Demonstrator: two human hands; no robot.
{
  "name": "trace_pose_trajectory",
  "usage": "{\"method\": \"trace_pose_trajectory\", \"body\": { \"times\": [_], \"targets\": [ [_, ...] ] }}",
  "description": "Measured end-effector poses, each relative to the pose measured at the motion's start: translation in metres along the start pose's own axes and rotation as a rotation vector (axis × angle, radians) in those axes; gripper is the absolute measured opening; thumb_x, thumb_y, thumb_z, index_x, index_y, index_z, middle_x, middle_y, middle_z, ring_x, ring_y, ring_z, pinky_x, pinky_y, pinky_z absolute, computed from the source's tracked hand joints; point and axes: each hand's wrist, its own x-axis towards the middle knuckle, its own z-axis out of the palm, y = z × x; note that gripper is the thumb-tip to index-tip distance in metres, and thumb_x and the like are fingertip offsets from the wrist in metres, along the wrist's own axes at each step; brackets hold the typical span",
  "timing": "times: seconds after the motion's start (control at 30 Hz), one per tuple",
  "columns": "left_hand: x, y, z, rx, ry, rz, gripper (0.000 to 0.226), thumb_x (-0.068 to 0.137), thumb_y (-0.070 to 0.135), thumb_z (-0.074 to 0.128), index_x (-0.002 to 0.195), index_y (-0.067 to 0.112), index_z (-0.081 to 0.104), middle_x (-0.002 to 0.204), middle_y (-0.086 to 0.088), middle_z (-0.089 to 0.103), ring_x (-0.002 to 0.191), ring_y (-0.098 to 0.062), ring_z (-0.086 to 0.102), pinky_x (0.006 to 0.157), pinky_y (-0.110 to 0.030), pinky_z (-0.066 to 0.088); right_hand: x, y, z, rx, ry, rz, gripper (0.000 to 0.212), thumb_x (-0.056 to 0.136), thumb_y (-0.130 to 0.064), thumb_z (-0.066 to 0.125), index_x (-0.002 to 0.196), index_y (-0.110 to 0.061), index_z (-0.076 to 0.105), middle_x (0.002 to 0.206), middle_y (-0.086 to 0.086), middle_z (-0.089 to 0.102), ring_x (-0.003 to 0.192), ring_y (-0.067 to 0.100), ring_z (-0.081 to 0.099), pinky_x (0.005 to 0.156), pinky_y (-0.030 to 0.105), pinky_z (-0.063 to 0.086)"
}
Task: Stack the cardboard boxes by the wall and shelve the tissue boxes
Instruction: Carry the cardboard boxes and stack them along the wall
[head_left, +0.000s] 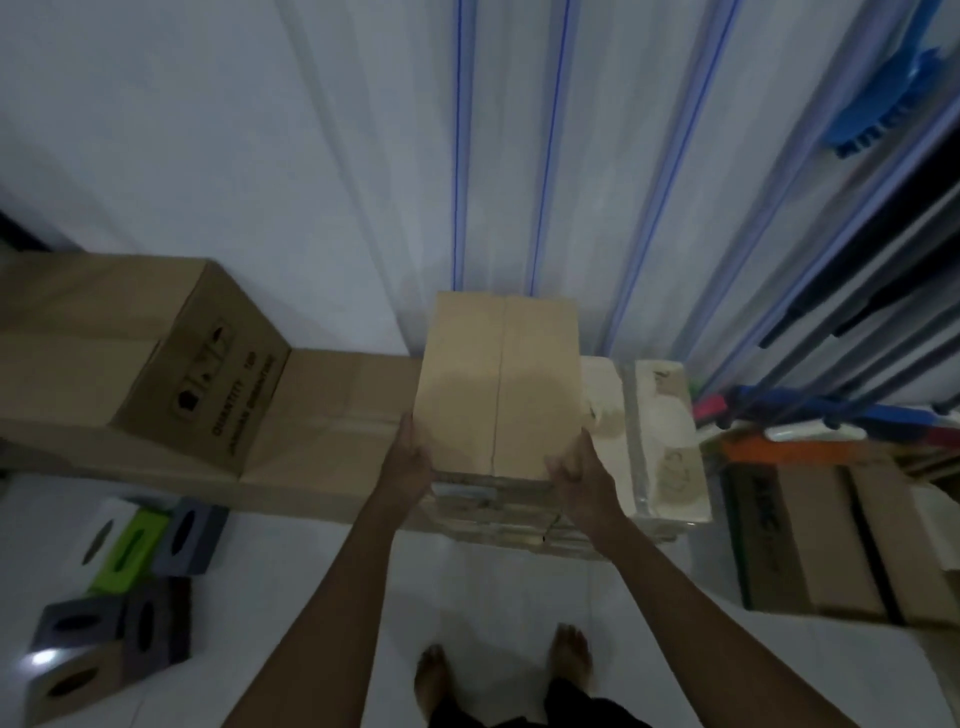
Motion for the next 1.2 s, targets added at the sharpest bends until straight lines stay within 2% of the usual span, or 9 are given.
{"method": "trace_pose_trajectory", "body": {
  "times": [0.07,0.13,0.17,0.23,0.37,0.5,0.8,1.07,1.2],
  "targets": [
    [0.001,0.0,0.003,0.084,0.002,0.021,0.066,0.098,0.014,0.04,0.161,0.01,0.02,0.158,-0.016,0.04,0.132,-0.034,0.051,0.094,-0.029,0.048,0.0,-0.002,0.0,-0.021,-0.027,0.029,0.077,0.1,-0.029,0.058,0.159,-0.008,0.013,0.108,0.002,0.057,0.105,0.024,0.053,0.081,0.028,0.037],
    [-0.004,-0.002,0.006,0.133,0.017,0.009,0.062,0.104,0.012,0.037,0.162,0.007,0.016,0.165,-0.015,0.028,0.148,-0.032,0.034,0.113,-0.034,0.034,-0.002,-0.006,0.001,-0.029,-0.022,0.06,0.076,0.101,-0.027,0.057,0.158,-0.001,0.014,0.147,0.018,0.045,0.132,0.033,0.046,0.094,0.032,0.039],
    [-0.009,-0.001,0.007,0.154,0.028,0.016,0.06,0.106,0.013,0.036,0.162,0.007,0.015,0.167,-0.013,0.023,0.151,-0.029,0.028,0.117,-0.034,0.029,-0.003,-0.008,0.002,-0.045,0.022,0.046,0.072,0.101,-0.023,0.058,0.155,0.003,0.019,0.152,0.021,0.039,0.136,0.036,0.042,0.099,0.035,0.038],
    [-0.019,-0.004,0.005,0.197,0.117,0.064,0.06,0.105,0.023,0.043,0.161,0.01,0.023,0.165,-0.012,0.029,0.148,-0.029,0.034,0.117,-0.04,0.034,-0.008,-0.015,0.008,-0.089,0.137,-0.029,0.063,0.098,-0.019,0.06,0.15,0.004,0.031,0.156,0.021,0.034,0.14,0.038,0.037,0.107,0.039,0.036],
    [-0.046,-0.021,-0.008,0.452,0.374,0.271,0.053,0.088,0.031,0.06,0.137,0.013,0.054,0.134,-0.013,0.061,0.121,-0.037,0.058,0.093,-0.052,0.052,-0.028,-0.039,0.033,-0.284,0.258,-0.349,0.067,0.09,-0.021,0.067,0.152,-0.015,0.041,0.163,0.007,0.028,0.151,0.029,0.021,0.122,0.047,0.023],
    [-0.073,-0.057,-0.05,0.687,0.408,0.219,0.073,0.079,0.037,0.071,0.148,0.024,0.052,0.151,-0.007,0.052,0.141,-0.033,0.047,0.112,-0.058,0.038,-0.054,-0.078,0.09,-0.575,0.121,-0.64,0.067,0.083,-0.033,0.069,0.146,-0.02,0.05,0.159,0.009,0.037,0.148,0.036,0.03,0.115,0.059,0.026],
    [-0.134,-0.208,-0.212,0.554,0.614,-0.105,0.07,0.096,0.04,0.056,0.16,0.035,0.028,0.168,0.001,0.025,0.156,-0.028,0.016,0.122,-0.056,0.016,-0.147,-0.166,0.29,-0.803,-0.201,-0.886,0.065,0.089,-0.056,0.039,0.146,-0.025,0.048,0.157,0.011,0.039,0.143,0.039,0.036,0.111,0.059,0.036],
    [-0.221,-0.336,-0.333,0.423,0.786,-0.424,0.072,0.096,0.039,0.057,0.16,0.033,0.024,0.168,-0.001,0.024,0.155,-0.03,0.017,0.119,-0.056,0.028,-0.252,-0.209,0.456,-0.677,-0.519,-0.986,0.063,0.096,-0.051,0.05,0.154,-0.035,0.034,0.166,0.001,0.02,0.152,0.027,0.017,0.121,0.05,0.022],
    [-0.26,-0.394,-0.378,0.268,0.888,-0.574,0.07,0.101,0.038,0.051,0.162,0.032,0.017,0.17,0.003,0.015,0.157,-0.025,0.009,0.122,-0.054,0.019,-0.297,-0.233,0.535,-0.641,-0.701,-1.021,0.066,0.098,-0.052,0.052,0.156,-0.035,0.027,0.167,0.002,0.015,0.154,0.024,0.01,0.123,0.046,0.019]
  ]
}}
